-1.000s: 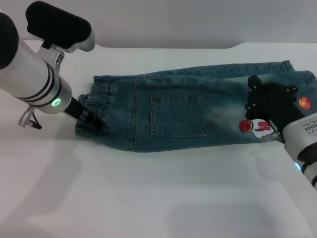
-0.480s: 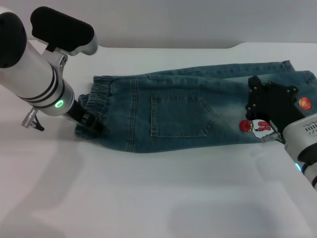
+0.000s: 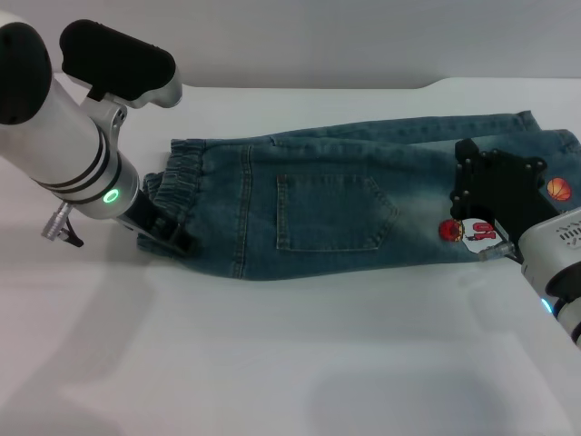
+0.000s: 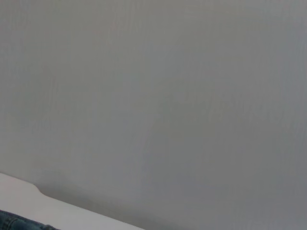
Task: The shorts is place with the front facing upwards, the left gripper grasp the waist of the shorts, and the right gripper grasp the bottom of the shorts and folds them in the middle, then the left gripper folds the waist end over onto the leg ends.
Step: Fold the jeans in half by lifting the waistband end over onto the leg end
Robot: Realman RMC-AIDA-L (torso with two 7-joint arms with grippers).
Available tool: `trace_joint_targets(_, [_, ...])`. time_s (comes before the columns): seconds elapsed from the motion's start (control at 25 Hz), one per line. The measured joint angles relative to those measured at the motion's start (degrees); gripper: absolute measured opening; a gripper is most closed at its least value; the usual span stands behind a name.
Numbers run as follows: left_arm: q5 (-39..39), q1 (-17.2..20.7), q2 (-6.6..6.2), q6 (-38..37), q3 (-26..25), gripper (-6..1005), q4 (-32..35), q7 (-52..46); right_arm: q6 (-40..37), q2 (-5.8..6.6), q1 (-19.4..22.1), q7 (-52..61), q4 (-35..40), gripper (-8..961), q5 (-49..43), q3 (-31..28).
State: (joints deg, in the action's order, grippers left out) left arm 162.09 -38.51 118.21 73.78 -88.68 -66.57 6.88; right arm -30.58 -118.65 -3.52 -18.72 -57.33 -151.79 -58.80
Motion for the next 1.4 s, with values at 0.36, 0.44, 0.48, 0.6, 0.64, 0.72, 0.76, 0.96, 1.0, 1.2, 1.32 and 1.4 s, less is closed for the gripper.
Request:
trace_joint_targets(0.36, [-0.5, 0.2, -0.06, -0.4, -0.4, 655, -0.4, 1.8, 0.0, 0.08, 1.0, 0.0, -1.1, -1, -0.4, 0.0])
trace_joint_targets(0.44, [-0.3, 0.6, -0.07, -0.7, -0.4, 592, -0.8, 1.9, 0.0, 0.09, 1.3, 0.0, -1.4, -1, -0.6, -0.1])
trace_joint_targets(0.48, [-0.2, 0.7, -0.08, -0.9, -0.4, 569, -1.0, 1.9, 0.0, 0.09, 1.5, -0.1, -1.5, -1, -0.7, -0.1])
trace_joint_targets(0.6, [-0.2, 1.2, -0.09, -0.9, -0.3, 500, -1.2, 1.9, 0.0, 0.09, 1.8, -0.1, -1.8, -1, -0.7, -0.3])
trace_joint_targets(0.64, [-0.2, 1.2, -0.09, -0.9, -0.3, 477, -1.2, 1.9, 0.0, 0.09, 1.9, -0.1, -1.8, -1, -0.7, -0.3])
trace_joint_targets(0.72, [-0.2, 2.1, -0.10, -0.8, -0.5, 432, -2.8, 2.0, 0.0, 0.09, 1.9, -0.1, -1.8, -1, -0.7, -0.3])
trace_joint_targets(0.76, [-0.2, 2.4, -0.10, -0.7, -0.5, 410, -3.5, 2.0, 0.0, 0.09, 1.9, -0.1, -1.8, -1, -0.7, -0.3])
trace_joint_targets(0.96, [-0.2, 5.6, -0.23, 0.7, -0.8, 299, -10.6, 2.0, 0.0, 0.09, 1.8, -0.1, -1.9, -1, -0.8, -0.2])
trace_joint_targets(1.0, [-0.2, 6.4, -0.26, 1.1, -1.0, 277, -12.3, 2.0, 0.0, 0.09, 1.7, -0.1, -1.9, -1, -0.8, -0.1])
trace_joint_targets(1.2, [-0.3, 8.3, -0.27, 1.8, -1.7, 106, -16.0, 2.0, 0.0, 0.09, 1.4, -0.1, -2.0, -1, -0.8, 0.0])
trace_joint_targets(1.32, [-0.4, 9.4, -0.27, 2.6, -1.7, 68, -18.7, 2.0, 0.0, 0.07, 1.1, -0.1, -2.0, -1, -0.8, 0.0])
trace_joint_targets(1.4, [-0.5, 9.7, -0.27, 2.9, -1.7, 43, -19.7, 2.0, 0.0, 0.02, 0.9, -0.1, -1.7, -1, -0.8, 0.0])
